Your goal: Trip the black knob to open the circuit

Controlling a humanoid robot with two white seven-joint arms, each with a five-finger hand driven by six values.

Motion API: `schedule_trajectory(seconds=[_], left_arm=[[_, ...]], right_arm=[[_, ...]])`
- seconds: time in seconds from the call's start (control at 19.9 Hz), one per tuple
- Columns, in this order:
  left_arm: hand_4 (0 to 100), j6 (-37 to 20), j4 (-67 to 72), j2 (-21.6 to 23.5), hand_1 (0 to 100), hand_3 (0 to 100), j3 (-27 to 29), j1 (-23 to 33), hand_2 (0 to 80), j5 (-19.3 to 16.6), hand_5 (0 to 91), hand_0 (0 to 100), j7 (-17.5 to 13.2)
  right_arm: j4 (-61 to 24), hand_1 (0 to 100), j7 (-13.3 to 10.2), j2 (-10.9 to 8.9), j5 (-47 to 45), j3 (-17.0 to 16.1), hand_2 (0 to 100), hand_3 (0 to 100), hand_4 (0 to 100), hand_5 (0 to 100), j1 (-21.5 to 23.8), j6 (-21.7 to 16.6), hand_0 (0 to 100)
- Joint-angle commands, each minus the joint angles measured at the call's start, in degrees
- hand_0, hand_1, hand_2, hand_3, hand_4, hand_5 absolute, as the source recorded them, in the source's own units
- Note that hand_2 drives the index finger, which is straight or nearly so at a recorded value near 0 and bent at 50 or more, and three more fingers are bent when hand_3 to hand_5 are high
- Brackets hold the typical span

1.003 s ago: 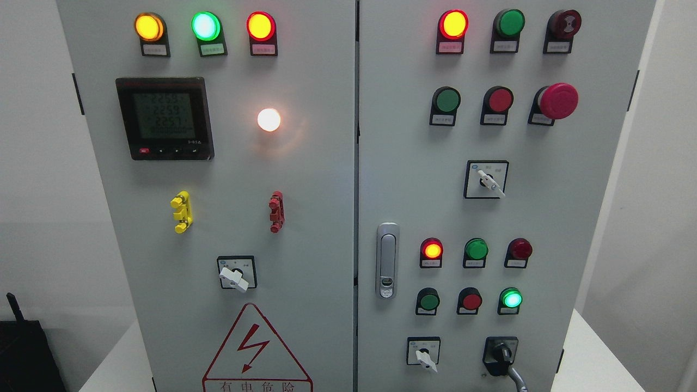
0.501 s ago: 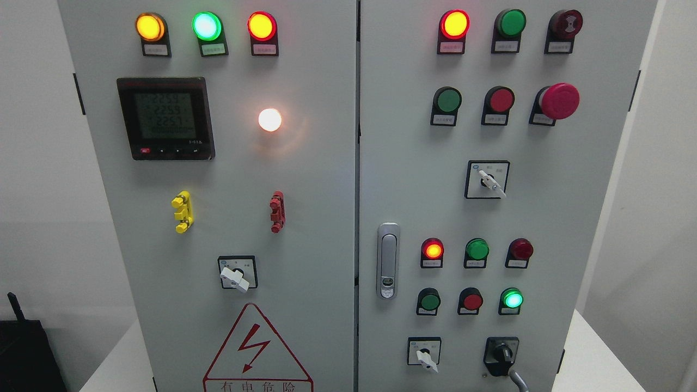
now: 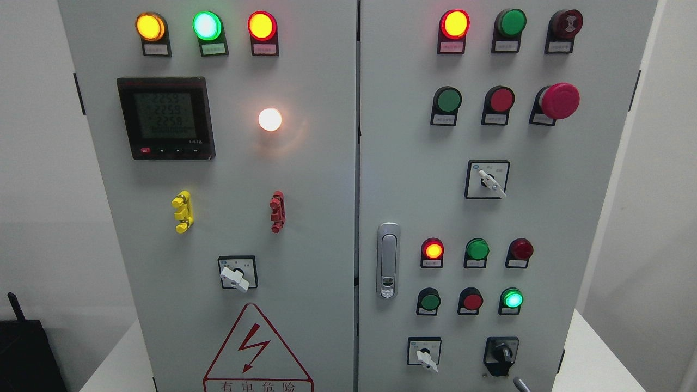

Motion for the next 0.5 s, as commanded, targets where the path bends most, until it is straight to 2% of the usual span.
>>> schedule_trajectory(seconds=[0.0, 0.05, 0.1, 0.15, 0.25, 0.4, 0.45], left_arm=[[0, 0.1, 0.1, -0.1, 39, 0, 0.1, 0.0, 0.0, 0.1, 0.0, 12, 0.0], [0, 0.1, 0.1, -0.1, 39, 0, 0.1, 0.0, 0.0, 0.1, 0.0, 12, 0.0], [0, 0.1, 0.1, -0.1, 39, 0, 0.1, 0.0, 0.0, 0.1, 0.0, 12, 0.0], [0, 0.1, 0.1, -0.1, 39, 0, 0.1, 0.0, 0.0, 0.1, 0.0, 12, 0.0], [0, 0.1, 0.1, -0.1, 39, 0, 0.1, 0.0, 0.0, 0.1, 0.0, 12, 0.0], [0, 0.1, 0.1, -0.1, 39, 0, 0.1, 0.0, 0.0, 0.1, 0.0, 12, 0.0], [0, 0.1, 0.1, -0.1, 39, 0, 0.1, 0.0, 0.0, 0.1, 0.0, 12, 0.0]], right_arm=[[-2.5, 59, -0.2, 0.16, 0.0, -0.4, 0, 96, 82, 75, 0.9, -1.4, 80], [-3.3, 48, -0.1, 0.24, 0.0, -0.3, 0, 90, 74, 62, 1.8, -1.7, 69], [-4.2, 43, -0.1, 0.25, 0.0, -0.3, 0, 80, 64, 52, 2.7, -1.9, 57], [-5.0, 41, -0.1, 0.33, 0.0, -0.4, 0, 75, 59, 48, 3.8, -1.9, 51], [-5.8, 34, -0.1, 0.33, 0.0, -0.4, 0, 55, 43, 34, 5.6, -2.5, 32], [-6.5, 25, 0.0, 0.6, 0.0, -0.4, 0, 44, 32, 23, 7.9, -3.8, 19], [-6.8, 23, 0.1, 0.6, 0.0, -0.4, 0, 42, 30, 22, 8.7, -3.9, 19]])
